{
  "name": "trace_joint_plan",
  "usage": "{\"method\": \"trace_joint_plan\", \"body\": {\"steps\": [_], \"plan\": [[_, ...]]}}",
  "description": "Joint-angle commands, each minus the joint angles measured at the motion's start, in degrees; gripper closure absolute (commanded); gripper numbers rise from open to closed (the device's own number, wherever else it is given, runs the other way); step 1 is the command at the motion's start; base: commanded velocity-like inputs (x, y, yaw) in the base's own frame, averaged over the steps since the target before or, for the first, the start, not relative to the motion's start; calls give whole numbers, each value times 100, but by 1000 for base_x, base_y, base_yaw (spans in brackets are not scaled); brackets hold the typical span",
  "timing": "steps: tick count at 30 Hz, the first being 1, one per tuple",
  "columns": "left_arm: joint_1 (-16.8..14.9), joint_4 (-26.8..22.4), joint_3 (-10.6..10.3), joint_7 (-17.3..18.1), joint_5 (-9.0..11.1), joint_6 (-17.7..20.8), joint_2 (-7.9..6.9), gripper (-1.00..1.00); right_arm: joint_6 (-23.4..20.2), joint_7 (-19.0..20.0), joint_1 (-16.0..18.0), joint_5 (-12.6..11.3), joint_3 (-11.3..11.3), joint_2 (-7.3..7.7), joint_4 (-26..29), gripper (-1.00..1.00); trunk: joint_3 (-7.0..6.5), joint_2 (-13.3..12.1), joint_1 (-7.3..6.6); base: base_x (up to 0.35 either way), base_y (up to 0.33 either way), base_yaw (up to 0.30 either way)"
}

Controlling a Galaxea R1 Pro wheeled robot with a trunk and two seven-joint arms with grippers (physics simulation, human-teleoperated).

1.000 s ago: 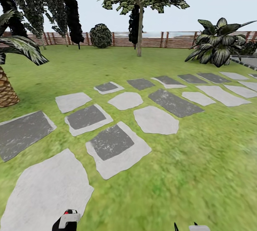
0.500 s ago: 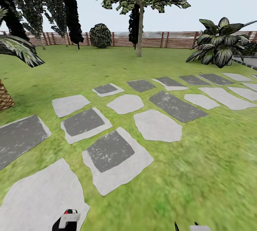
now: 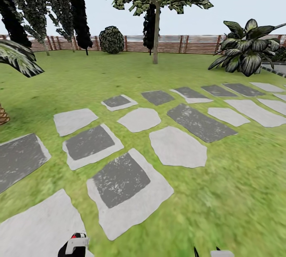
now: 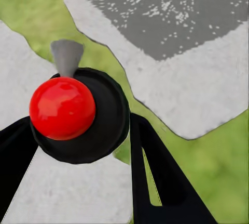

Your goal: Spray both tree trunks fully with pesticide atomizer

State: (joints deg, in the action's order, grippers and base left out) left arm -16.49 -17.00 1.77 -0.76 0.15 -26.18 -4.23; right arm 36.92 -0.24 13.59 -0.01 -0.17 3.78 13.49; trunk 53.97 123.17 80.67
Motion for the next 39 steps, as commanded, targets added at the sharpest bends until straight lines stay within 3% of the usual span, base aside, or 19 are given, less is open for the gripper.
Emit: {"method": "trace_joint_plan", "body": {"steps": [1, 22, 31, 39], "plan": [[-3, 4, 7, -4, 1, -19, 1, 100, 17, -2, 3, 1, -1, 0, -4, -100, 5, 2, 3, 339, 0, 0], [-3, 4, 7, -5, 2, -14, 1, 100, 17, -1, 3, 9, 15, -1, -4, -100, 5, 2, 3, 339, 0, -1], [-3, 4, 7, -3, 2, -18, 1, 100, 17, 2, 3, 9, 17, -3, -4, -100, 5, 2, 3, 339, 0, -206], [-3, -4, 7, -4, 2, -19, 1, 100, 17, 5, 3, 11, 9, 8, -12, -100, 5, 2, 3, 339, 0, -26]]}}
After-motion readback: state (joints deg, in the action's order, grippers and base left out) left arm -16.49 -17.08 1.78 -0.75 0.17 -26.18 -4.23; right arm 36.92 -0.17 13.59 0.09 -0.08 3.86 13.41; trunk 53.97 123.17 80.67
